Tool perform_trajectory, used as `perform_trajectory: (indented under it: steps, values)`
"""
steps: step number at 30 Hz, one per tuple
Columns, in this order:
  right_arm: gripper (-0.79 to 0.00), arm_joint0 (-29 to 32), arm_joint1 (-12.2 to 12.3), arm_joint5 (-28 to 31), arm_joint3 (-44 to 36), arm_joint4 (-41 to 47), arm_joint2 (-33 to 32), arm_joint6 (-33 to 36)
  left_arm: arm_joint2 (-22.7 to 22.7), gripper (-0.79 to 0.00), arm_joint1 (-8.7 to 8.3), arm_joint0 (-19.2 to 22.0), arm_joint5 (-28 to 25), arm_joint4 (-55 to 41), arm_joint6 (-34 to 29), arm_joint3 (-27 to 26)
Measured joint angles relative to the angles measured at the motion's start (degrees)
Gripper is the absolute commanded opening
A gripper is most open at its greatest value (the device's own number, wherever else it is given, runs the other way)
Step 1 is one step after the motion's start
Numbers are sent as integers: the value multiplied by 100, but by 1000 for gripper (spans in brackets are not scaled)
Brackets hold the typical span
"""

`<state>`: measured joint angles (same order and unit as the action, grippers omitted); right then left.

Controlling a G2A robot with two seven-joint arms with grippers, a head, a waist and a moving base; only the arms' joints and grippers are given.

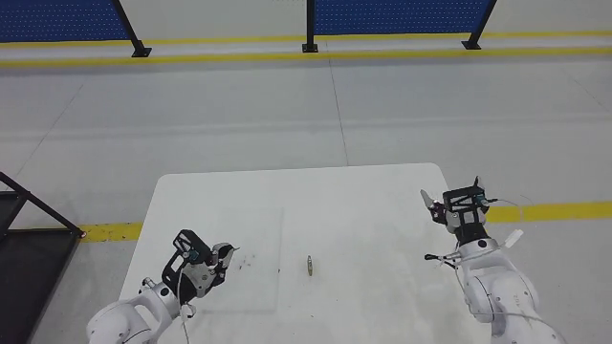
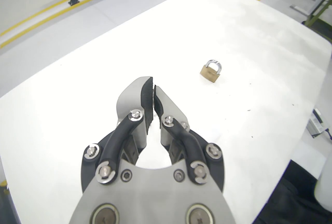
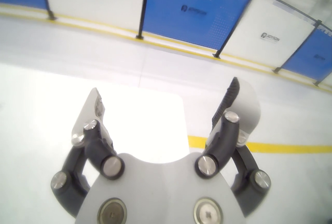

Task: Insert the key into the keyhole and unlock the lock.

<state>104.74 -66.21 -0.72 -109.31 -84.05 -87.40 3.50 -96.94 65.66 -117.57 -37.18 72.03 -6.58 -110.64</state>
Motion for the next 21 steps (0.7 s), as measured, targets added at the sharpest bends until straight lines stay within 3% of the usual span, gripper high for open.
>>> perform_trajectory:
  steps: [6, 11, 16, 21]
  values:
    - [0, 394, -52, -45, 119, -1065, 921, 34, 12, -785, 2, 1, 40, 1, -62, -3]
    - [0, 276, -129, 88, 633, -1728, 1795, 139, 11, -785, 2, 1, 38, 1, -59, -3]
    - [0, -85, -249, 45, 1160, -1844, 2530, 49, 11, -785, 2, 1, 38, 1, -59, -3]
    - [0, -417, -365, 455, 1568, -1512, 3094, -151, 11, -785, 2, 1, 38, 1, -59, -3]
